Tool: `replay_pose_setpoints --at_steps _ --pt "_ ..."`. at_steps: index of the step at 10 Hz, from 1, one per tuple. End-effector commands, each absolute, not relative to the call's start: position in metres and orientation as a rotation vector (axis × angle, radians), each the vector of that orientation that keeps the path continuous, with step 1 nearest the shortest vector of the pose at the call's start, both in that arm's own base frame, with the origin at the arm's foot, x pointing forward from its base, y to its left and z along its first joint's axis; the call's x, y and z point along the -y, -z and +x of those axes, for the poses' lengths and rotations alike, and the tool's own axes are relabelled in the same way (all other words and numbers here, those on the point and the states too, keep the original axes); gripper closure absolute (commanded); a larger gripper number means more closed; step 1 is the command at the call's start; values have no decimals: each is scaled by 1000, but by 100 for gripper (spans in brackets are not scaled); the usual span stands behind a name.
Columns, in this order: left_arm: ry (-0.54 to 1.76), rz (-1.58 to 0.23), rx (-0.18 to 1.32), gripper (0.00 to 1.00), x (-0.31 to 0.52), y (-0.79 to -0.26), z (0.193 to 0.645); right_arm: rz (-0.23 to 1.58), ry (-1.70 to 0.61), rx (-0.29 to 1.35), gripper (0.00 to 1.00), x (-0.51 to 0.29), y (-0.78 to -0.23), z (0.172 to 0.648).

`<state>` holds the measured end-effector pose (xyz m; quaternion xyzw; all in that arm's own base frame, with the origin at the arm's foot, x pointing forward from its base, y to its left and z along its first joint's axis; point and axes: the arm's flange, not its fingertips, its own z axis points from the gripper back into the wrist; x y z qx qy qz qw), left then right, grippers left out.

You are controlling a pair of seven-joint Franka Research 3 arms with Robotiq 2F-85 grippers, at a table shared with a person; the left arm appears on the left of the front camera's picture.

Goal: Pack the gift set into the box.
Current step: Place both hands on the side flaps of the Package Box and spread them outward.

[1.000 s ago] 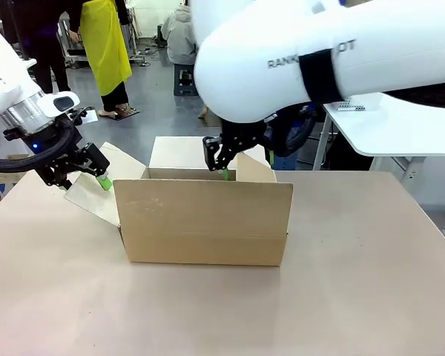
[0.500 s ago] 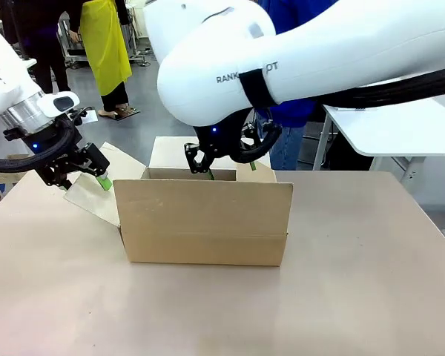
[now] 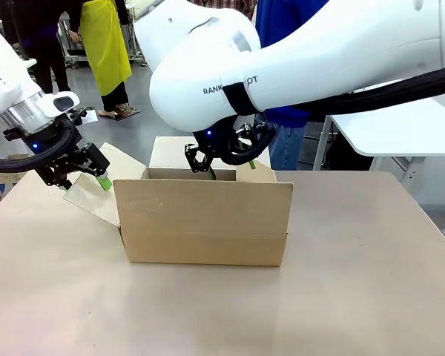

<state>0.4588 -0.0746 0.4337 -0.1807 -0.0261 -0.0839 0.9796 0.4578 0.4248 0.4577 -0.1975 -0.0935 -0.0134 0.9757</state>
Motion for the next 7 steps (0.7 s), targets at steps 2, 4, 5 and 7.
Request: replay_pose_setpoints --at_steps 2,4,5,7 --pt "162 -354 54 0 74 -436 457 -440 62 255 0 -429 -450 472" --pt "162 -354 54 0 74 -436 457 -452 57 242 0 -420 -444 478" --pt "162 -354 54 0 74 -436 457 -464 61 234 0 -417 -442 480" --pt "162 -354 54 0 74 -436 457 -502 85 231 0 -408 -443 485"
